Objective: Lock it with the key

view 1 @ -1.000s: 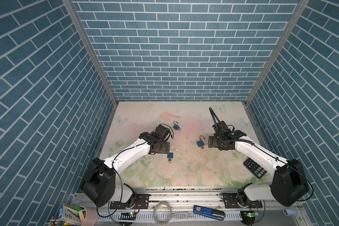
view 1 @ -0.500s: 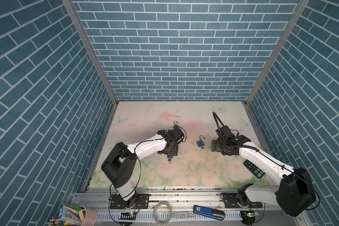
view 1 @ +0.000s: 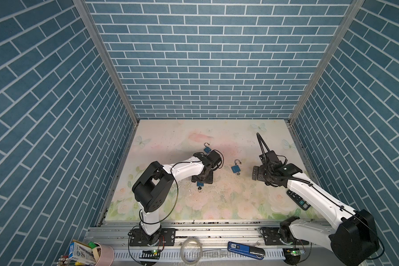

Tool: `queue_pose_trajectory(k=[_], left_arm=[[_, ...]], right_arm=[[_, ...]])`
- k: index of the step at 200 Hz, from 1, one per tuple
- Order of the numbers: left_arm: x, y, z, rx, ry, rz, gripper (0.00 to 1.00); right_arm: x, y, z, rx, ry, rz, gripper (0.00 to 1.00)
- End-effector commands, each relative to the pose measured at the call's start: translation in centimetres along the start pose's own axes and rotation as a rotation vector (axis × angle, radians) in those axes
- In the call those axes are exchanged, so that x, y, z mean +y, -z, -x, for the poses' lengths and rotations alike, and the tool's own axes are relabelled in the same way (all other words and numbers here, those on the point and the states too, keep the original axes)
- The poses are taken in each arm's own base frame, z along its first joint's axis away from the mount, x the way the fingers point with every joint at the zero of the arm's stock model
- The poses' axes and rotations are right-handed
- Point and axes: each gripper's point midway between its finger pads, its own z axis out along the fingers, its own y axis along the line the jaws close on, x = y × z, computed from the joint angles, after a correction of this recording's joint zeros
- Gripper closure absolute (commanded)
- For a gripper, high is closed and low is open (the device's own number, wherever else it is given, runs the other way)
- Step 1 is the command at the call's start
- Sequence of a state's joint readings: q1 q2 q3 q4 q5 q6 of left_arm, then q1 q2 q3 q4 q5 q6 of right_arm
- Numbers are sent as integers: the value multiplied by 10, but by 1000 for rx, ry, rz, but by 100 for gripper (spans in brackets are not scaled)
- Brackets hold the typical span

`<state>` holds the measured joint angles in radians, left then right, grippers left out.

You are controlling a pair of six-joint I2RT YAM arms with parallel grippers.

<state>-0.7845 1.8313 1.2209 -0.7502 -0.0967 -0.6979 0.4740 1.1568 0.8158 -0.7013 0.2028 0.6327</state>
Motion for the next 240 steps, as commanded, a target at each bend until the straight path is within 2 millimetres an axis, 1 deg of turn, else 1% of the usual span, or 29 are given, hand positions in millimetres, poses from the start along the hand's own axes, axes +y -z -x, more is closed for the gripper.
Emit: queue_pose_trajectory(k=[1, 52, 79, 101, 131, 164, 174, 188, 212, 224, 240], left_arm=[[2, -4, -2, 8, 0, 28, 33], [1, -17, -1, 20, -10, 43, 35], [5, -15, 1, 4, -4, 57, 35], [8, -18, 2, 6, 4, 55, 35], [10, -23, -3, 22, 6, 53, 38], [17, -26, -16, 50, 22, 59, 38], [19, -25, -20, 56, 27, 58, 41], [21, -25, -25, 58, 37, 50, 42], [26, -28, -28, 62, 41, 66, 42], [26, -32, -28, 68, 39, 70, 46], [26, -34, -27, 71, 37, 78, 47]], right_arm=[[-5, 1, -7, 16, -41, 3, 1], [-8, 0, -10, 18, -34, -3, 1], [-10, 0, -13, 17, -41, -1, 1], [-11, 1, -15, 18, -42, -1, 1], [-13, 2, -15, 16, -42, -5, 1], [-13, 4, -14, 12, -42, -6, 1], [-13, 5, -13, 7, -44, -5, 1], [-13, 7, -12, 2, -44, -3, 1], [-13, 7, -10, 2, -43, -5, 1], [-12, 7, -10, 3, -42, -5, 1], [-11, 7, -10, 5, -40, -1, 1]])
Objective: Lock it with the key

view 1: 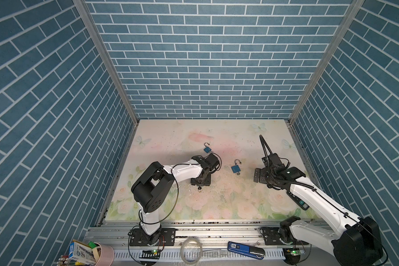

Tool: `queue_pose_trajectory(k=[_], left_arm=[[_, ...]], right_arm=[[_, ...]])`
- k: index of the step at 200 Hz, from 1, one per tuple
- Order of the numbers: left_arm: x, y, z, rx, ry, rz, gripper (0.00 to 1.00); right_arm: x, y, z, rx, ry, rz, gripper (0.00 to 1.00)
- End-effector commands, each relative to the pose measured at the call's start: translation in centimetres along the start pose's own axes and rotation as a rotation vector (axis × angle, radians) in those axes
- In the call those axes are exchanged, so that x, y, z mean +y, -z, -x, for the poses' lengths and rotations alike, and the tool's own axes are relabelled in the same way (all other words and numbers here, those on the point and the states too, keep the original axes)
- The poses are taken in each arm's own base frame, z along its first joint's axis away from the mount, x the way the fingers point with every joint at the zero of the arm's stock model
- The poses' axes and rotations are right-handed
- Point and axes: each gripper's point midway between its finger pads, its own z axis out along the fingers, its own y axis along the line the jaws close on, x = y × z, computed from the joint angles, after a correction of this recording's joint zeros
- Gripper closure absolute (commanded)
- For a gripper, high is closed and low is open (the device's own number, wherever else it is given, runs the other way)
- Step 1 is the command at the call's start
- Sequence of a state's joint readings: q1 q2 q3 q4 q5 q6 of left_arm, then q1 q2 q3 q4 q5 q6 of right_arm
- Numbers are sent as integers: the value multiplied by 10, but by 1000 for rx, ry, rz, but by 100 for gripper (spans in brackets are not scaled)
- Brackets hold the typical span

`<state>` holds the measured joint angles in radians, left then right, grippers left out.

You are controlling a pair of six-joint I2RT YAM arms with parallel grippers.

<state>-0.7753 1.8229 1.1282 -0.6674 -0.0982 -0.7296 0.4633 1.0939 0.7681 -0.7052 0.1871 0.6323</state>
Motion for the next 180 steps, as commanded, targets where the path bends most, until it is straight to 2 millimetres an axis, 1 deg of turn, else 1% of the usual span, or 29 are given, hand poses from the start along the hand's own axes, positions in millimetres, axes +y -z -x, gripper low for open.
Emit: queue_pose_trajectory(k=[1, 19, 37, 58, 85, 119, 137, 156, 180], left_arm=[[17, -16, -16, 68, -3, 75, 47], [19, -17, -13, 62, -5, 87, 47], [20, -17, -11, 62, -6, 84, 50], [21, -18, -12, 70, -5, 84, 55], [20, -20, -14, 80, 2, 75, 65], [15, -18, -12, 85, 11, 52, 72], [8, -11, -8, 82, 16, 20, 72], [-4, 5, 4, 54, 18, -32, 73], [-16, 38, 27, -16, 9, -88, 74]], right_arm=[[-4, 4, 0, 6, -29, -16, 1], [-5, 4, -1, 10, -28, -19, 1], [-6, 4, -1, 10, -29, -26, 1], [-6, 3, -1, 13, -28, -29, 1], [-5, 3, 0, 11, -26, -23, 1], [1, 7, 5, -31, -18, 24, 1], [10, 14, 11, -75, -12, 88, 1], [19, 24, 18, -139, -2, 163, 1], [22, 35, 26, -205, 9, 205, 1]])
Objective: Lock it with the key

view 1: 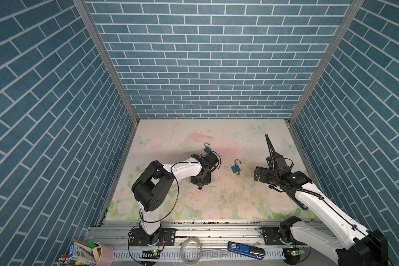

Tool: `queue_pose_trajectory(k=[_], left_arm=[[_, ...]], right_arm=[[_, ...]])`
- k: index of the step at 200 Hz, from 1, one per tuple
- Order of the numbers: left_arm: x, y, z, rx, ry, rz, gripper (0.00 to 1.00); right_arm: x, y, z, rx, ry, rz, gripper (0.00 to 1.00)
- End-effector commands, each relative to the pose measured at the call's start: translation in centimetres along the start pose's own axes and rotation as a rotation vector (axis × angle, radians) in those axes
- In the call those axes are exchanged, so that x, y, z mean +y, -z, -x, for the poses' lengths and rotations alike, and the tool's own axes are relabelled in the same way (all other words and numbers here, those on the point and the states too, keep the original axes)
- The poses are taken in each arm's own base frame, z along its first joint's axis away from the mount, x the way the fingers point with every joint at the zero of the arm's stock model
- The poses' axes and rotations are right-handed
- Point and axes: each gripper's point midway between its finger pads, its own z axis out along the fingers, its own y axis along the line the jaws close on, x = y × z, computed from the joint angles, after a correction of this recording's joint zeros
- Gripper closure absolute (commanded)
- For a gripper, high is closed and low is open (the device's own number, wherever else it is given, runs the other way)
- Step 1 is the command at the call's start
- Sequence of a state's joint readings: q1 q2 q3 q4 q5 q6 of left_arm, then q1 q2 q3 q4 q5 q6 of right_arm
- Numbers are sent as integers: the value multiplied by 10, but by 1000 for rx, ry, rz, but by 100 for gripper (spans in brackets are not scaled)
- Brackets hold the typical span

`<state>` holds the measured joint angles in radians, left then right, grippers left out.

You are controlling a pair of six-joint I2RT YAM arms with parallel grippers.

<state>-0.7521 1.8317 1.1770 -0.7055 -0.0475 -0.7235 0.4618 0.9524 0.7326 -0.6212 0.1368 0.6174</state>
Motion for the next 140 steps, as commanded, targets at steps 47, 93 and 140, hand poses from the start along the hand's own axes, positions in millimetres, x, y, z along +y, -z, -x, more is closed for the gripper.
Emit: queue_pose_trajectory(k=[47, 93, 140], left_arm=[[-25, 80, 46, -132, -8, -91, 75], [-43, 120, 80, -201, 98, -199, 75], [-54, 158, 129, -287, 207, -312, 79]], right_arm=[[22, 12, 21, -94, 52, 118, 1], [39, 16, 38, -165, 70, 197, 1], [71, 21, 66, -286, 89, 342, 3]])
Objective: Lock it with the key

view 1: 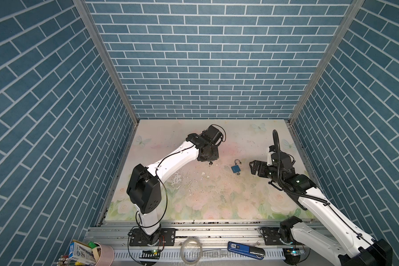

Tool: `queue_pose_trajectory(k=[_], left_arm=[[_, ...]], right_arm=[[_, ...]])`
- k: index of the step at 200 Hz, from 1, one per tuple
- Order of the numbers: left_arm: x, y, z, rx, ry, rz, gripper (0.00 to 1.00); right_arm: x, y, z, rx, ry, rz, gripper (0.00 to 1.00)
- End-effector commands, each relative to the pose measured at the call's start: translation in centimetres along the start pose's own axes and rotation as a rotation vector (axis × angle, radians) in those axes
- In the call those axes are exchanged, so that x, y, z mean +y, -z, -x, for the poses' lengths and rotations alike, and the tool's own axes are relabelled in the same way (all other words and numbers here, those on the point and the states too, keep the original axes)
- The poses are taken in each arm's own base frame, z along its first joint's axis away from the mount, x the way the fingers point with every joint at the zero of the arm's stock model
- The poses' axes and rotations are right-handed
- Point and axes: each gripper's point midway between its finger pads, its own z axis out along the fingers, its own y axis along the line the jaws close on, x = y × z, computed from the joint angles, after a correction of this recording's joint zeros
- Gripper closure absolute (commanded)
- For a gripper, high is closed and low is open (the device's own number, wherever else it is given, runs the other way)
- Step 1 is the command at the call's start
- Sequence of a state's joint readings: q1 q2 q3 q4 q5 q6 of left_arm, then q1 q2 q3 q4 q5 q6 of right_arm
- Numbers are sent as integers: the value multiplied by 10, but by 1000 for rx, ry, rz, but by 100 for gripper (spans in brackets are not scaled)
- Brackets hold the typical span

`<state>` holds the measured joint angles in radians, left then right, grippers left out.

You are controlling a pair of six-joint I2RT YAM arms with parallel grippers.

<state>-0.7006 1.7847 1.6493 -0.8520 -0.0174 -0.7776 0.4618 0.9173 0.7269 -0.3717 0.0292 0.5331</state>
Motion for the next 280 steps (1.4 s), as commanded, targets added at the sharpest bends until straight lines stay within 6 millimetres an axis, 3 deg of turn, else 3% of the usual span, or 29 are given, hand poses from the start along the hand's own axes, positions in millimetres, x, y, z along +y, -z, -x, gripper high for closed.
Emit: queue_pose_trajectory(k=[1, 55, 126, 188, 280], left_arm=[[-9, 7, 27, -36, 79, -44, 79], [-19, 26, 81, -137, 178, -115, 78], [-16, 37, 119, -204, 302, -185, 79], [-18, 35, 123, -177, 360, -248, 79], [-19, 43, 116, -179, 386, -302, 79]], right_arm=[[23, -6, 24, -99, 30, 116, 3], [74, -36, 55, -145, 53, 318, 6], [134, -45, 91, -335, 60, 545, 8], [180, -61, 89, -388, 147, 602, 11], [203, -87, 100, -421, 85, 639, 24]])
